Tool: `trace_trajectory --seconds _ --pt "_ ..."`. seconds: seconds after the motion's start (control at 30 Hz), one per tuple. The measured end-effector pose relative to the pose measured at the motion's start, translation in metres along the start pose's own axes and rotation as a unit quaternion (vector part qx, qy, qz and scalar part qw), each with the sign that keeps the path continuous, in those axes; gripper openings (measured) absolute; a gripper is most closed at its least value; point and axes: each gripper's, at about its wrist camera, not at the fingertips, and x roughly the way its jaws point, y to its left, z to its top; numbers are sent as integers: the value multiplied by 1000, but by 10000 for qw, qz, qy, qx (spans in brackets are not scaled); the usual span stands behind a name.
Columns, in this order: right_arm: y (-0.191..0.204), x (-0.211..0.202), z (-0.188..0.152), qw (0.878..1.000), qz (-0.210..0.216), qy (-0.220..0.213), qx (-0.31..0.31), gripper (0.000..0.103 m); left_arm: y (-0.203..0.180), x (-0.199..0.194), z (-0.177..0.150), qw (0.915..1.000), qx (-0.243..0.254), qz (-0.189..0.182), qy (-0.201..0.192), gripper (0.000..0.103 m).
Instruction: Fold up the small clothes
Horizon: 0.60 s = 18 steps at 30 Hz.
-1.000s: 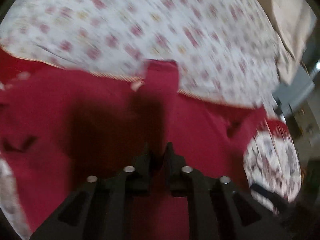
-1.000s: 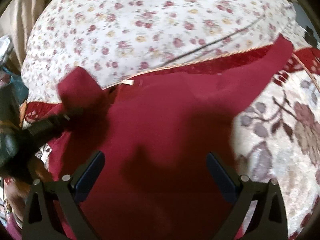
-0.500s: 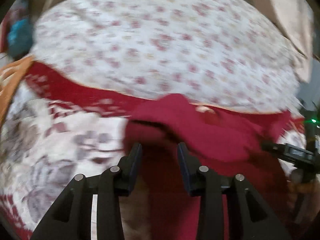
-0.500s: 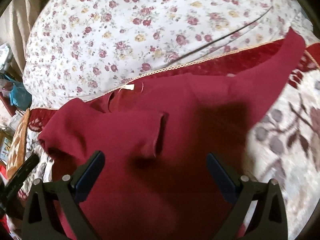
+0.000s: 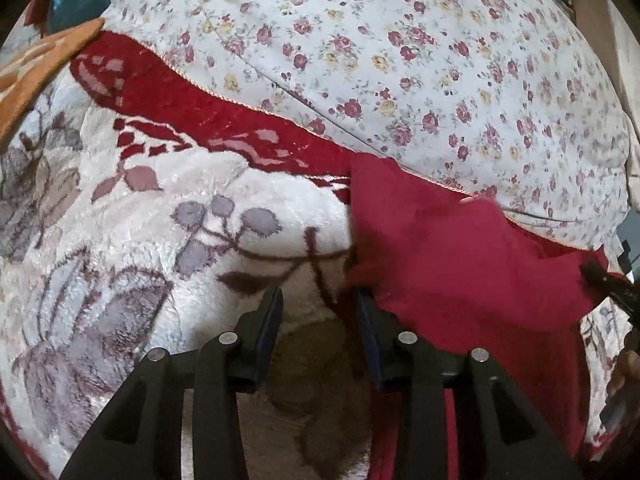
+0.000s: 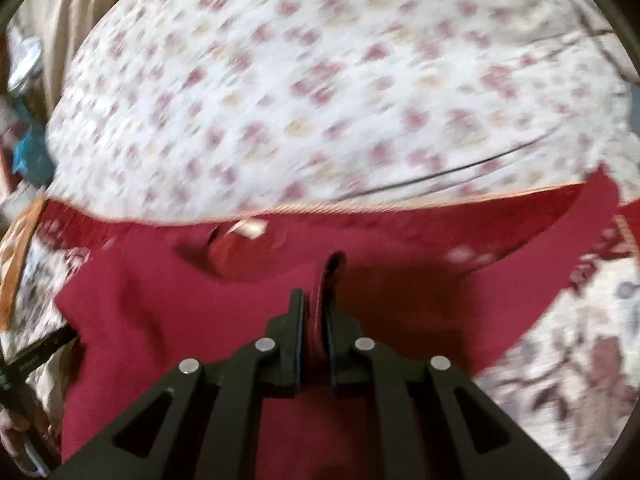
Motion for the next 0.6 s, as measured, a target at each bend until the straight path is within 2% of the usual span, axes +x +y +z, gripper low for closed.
trace_trajectory --seconds 0.1,0.17,0.23,0.27,0.33,0.4,0.47,0.6 --pt "-23 10 2 9991 -336 83 233 9 -8 1 1 9998 160 132 -15 14" --pt "-34 25 -2 9958 -800 367 267 15 -12 -7 1 9995 270 126 -71 14" --pt "-41 26 -5 9941 -834 537 442 19 -15 -19 2 9989 382 163 -230 14" --pt "-45 20 -6 9947 -710 473 567 21 -16 -24 3 9983 449 229 -294 14" --pt "-40 6 -7 9962 -490 285 665 34 -21 -36 5 9966 587 330 -474 14" --pt "-19 -2 -5 9988 -56 220 443 37 -23 -44 6 9954 602 366 -653 14" --pt "12 1 -4 9975 608 333 138 44 -27 -48 9 9950 538 273 -801 15" --pt "75 33 -6 9839 1611 763 -122 45 -39 -29 14 9962 638 27 -583 15"
